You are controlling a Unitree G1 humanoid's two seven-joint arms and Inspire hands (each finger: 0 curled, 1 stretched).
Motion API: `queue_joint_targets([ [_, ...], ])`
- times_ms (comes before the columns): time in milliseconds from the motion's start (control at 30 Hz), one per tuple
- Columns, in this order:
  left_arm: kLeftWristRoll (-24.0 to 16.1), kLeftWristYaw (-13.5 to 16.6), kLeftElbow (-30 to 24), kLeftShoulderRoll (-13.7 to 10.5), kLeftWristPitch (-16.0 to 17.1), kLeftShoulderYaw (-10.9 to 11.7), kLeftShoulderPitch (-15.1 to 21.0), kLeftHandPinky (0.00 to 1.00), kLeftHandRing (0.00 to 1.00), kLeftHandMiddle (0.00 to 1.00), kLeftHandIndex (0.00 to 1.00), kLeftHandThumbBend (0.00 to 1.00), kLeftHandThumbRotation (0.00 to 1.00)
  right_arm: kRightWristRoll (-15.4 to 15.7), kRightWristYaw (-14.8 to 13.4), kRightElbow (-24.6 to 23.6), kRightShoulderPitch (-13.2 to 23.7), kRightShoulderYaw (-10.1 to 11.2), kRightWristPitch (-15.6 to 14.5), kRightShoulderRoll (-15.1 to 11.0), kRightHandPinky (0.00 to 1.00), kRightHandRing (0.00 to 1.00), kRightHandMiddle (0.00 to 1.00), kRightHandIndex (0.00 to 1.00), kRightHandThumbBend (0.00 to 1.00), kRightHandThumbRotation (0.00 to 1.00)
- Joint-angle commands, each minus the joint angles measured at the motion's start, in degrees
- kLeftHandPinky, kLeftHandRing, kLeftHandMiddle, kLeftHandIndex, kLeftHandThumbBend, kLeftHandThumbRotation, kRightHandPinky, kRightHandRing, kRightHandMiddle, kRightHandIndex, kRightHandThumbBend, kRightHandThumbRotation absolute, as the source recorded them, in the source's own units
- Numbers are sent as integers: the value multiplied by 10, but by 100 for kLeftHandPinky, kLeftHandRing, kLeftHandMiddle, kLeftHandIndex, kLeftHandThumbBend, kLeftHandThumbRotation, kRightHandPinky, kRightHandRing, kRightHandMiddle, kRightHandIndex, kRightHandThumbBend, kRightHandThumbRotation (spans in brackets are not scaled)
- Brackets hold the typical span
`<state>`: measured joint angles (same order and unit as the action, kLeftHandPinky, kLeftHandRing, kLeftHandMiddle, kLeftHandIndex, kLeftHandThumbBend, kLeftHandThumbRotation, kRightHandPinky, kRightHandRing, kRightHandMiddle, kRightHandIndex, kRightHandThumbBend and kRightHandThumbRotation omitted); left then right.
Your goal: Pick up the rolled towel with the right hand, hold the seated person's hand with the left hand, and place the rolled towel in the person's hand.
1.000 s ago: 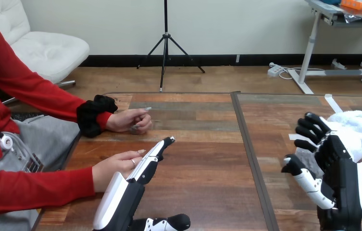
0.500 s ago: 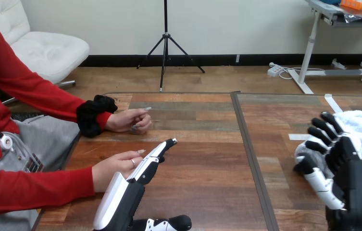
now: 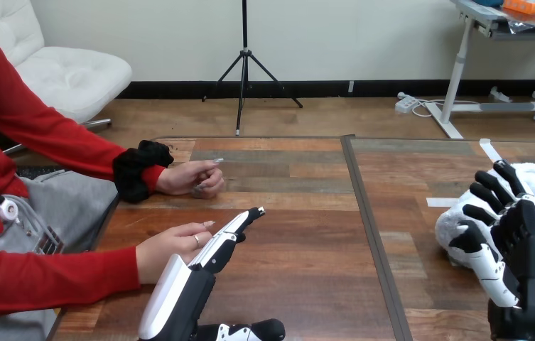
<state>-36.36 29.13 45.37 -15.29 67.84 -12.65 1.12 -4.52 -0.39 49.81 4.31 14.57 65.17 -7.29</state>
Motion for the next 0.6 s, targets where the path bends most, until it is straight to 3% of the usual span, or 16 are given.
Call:
queue_joint_targets([
  [0, 8, 3, -3, 3, 6, 4, 29, 84, 91, 92, 91, 100, 85, 1, -3, 6, 49, 8, 21, -15, 72, 82, 84, 88, 100, 63],
  [300, 15, -4, 0, 4, 10, 3, 30, 84, 91, 92, 91, 100, 84, -1, -5, 23, 57, 15, 31, -21, 75, 85, 86, 90, 100, 64],
  [567, 18, -9, 0, 5, 7, 4, 29, 84, 91, 92, 91, 100, 84, -24, 4, 32, 65, 24, 29, -20, 79, 87, 88, 92, 100, 64],
])
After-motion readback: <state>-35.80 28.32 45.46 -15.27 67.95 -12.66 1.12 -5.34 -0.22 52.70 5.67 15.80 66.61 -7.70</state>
